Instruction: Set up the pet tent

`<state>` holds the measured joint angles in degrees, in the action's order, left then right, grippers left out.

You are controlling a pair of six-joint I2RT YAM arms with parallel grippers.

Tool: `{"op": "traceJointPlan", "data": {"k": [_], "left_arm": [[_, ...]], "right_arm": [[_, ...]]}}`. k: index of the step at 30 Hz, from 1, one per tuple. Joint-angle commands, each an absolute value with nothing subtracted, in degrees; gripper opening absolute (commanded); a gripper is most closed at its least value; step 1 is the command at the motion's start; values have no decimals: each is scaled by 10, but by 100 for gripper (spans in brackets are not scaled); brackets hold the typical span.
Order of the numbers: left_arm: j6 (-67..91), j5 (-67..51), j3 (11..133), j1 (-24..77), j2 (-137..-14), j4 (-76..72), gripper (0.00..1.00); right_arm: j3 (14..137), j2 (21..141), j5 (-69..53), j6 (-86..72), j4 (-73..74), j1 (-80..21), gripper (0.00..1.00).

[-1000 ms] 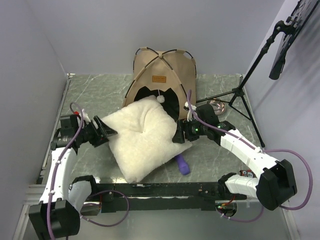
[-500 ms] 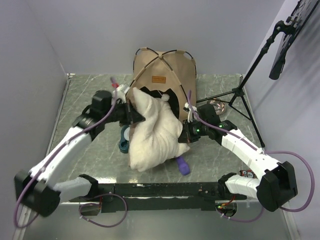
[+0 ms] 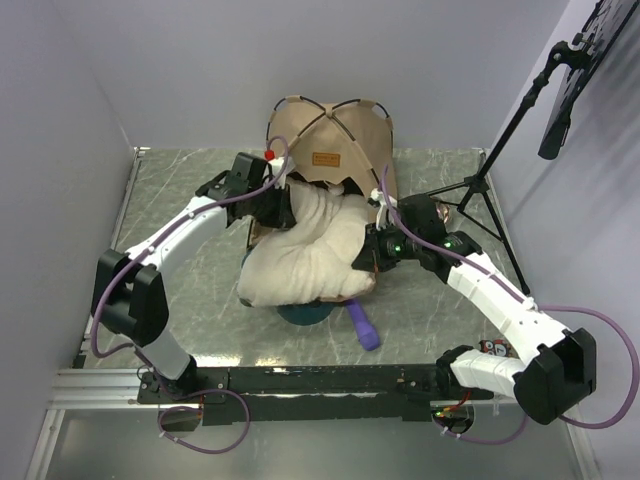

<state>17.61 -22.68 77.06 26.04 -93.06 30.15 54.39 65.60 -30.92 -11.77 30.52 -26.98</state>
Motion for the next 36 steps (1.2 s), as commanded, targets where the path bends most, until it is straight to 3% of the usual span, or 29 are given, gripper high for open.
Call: {"op": "traceJointPlan", "data": {"k": [1, 4, 10, 11, 12, 13, 19, 23, 27, 31, 33, 35, 36], "left_arm": [[128, -186, 830, 272, -954, 316, 22], [137, -149, 860, 270, -976, 321, 37], [91, -272, 829, 244, -888, 311, 68], [76, -282, 817, 241, -860, 314, 77], [57, -288, 797, 238, -825, 316, 94], [48, -278, 780, 236, -790, 316, 100], [25, -270, 702, 187, -674, 377, 100], [68, -305, 644, 171, -644, 438, 100], [107, -279, 564, 182, -606, 418, 100], [119, -251, 565, 220, -647, 417, 100], [119, -244, 571, 236, -679, 432, 100], [127, -257, 567, 246, -700, 427, 100], [132, -269, 566, 247, -704, 418, 94]], "right_arm": [[592, 644, -290, -106, 276, -271, 0], [588, 659, -231, -108, 268, -270, 0], [595, 705, -189, -132, 262, -264, 0], [598, 707, -197, -129, 265, -264, 0], [599, 705, -201, -128, 272, -264, 5], [599, 697, -203, -127, 277, -263, 12], [570, 627, -237, -98, 329, -255, 76], [537, 573, -247, -84, 365, -251, 94], [501, 555, -254, -74, 371, -252, 98], [468, 592, -267, -69, 347, -251, 97], [480, 626, -281, -62, 345, -251, 95], [497, 644, -297, -63, 337, -251, 86], [504, 649, -305, -66, 329, -251, 80]]}}
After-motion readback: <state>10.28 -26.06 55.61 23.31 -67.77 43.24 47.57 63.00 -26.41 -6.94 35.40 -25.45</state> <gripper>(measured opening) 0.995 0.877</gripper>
